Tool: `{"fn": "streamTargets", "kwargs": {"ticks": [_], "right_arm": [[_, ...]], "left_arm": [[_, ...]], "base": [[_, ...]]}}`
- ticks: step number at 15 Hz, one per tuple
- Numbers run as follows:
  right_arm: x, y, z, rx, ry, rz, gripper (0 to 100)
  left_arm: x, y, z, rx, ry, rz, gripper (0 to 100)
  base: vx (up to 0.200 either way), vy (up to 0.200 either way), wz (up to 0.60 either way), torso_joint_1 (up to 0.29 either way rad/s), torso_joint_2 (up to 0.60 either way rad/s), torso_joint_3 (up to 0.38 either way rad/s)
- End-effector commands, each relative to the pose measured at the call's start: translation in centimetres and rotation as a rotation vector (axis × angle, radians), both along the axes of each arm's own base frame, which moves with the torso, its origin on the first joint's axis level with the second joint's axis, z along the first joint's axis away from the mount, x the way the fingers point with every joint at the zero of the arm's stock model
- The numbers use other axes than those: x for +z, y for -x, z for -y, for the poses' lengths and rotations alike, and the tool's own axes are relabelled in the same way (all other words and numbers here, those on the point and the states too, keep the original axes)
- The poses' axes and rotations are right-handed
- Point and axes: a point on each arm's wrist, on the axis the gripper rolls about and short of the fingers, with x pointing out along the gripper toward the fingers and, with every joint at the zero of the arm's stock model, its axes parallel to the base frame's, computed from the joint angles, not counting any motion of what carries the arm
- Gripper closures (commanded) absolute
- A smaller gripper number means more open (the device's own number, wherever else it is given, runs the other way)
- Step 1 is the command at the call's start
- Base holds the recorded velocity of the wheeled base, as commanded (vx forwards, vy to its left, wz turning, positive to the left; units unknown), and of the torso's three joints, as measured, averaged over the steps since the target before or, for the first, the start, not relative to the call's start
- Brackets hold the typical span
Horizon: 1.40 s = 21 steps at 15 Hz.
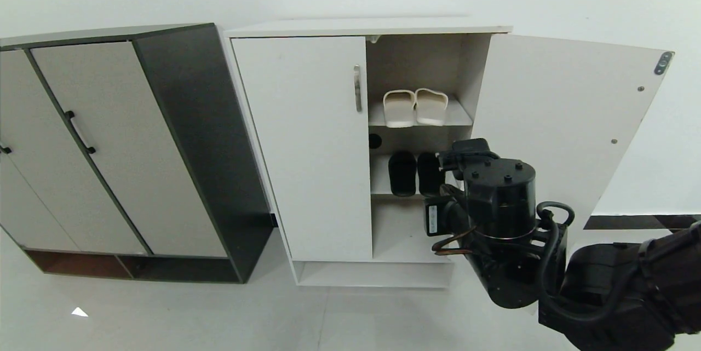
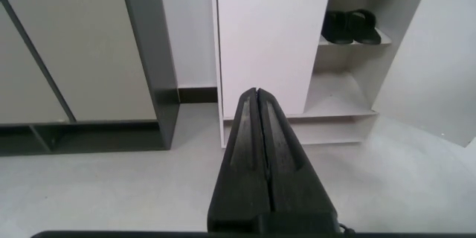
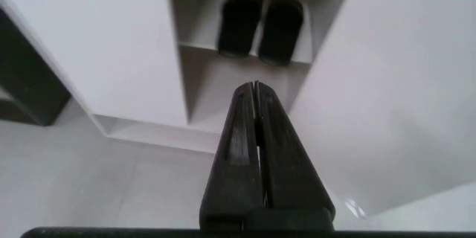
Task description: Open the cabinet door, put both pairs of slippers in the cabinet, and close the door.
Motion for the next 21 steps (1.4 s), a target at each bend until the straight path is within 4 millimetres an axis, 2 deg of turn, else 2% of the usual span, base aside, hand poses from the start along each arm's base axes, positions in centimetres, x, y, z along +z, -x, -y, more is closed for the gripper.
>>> {"fn": "streamTargets", "kwargs": {"ticks": [1,13,17,21], "right_arm": [[-0.43,-0.22,-0.06,-0.004,0.008,-0.007,100],[-0.57,-0.5,0.09,-0.011,0.015,-0.009,100],[-0.32,-0.49,0.19,-0.013,0.012,-0.003,100],[-0.32,-0.53,0.3,-0.016,0.015,-0.004,100]], "left_arm": [[0.0,0.0,0.0,0.001,0.0,0.0,100],[0.0,0.0,0.0,0.001,0.001,0.0,100],[0.0,0.0,0.0,0.001,0.001,0.0,100],[0.0,0.0,0.0,0.001,0.001,0.0,100]], "base": [[0.0,0.0,0.0,0.0,0.0,0.0],[0.0,0.0,0.0,0.0,0.0,0.0],[0.0,0.0,0.0,0.021,-0.22,-0.299],[0.0,0.0,0.0,0.08,-0.53,-0.358]]}}
